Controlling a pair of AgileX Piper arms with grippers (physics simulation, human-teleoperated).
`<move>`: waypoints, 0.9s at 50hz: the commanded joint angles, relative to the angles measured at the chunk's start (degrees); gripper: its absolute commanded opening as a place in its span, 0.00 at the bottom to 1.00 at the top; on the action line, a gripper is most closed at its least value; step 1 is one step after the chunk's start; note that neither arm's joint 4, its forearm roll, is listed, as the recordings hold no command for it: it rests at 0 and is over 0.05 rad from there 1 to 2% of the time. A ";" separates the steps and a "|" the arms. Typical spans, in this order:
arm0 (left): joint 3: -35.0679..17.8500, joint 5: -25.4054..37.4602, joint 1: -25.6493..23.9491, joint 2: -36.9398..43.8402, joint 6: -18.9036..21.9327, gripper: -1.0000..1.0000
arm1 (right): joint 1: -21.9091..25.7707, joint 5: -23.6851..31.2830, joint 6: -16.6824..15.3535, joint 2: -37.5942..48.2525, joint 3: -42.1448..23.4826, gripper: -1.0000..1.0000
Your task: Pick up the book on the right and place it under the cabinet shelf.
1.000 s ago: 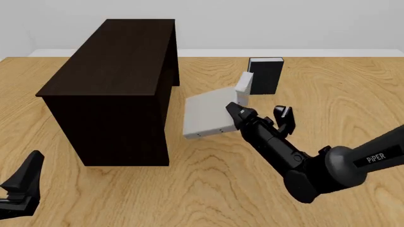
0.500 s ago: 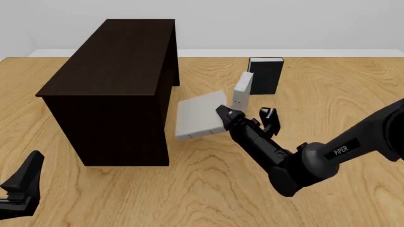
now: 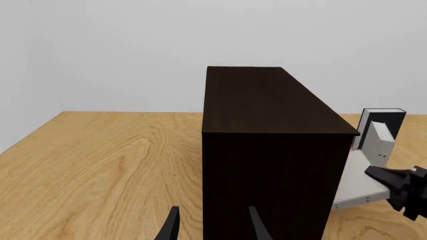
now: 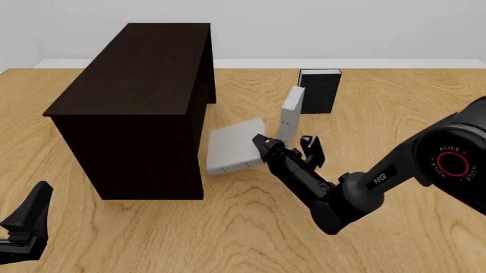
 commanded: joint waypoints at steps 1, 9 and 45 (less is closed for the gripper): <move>0.01 0.00 -0.01 -0.01 0.02 1.00 | -0.26 -0.68 1.54 1.61 -1.34 0.00; 0.01 0.01 0.00 -0.03 0.02 1.00 | -0.44 -0.68 1.26 1.87 -1.05 0.00; 0.01 0.01 0.00 -0.04 0.02 1.00 | -1.53 -0.68 -2.43 1.58 2.33 1.00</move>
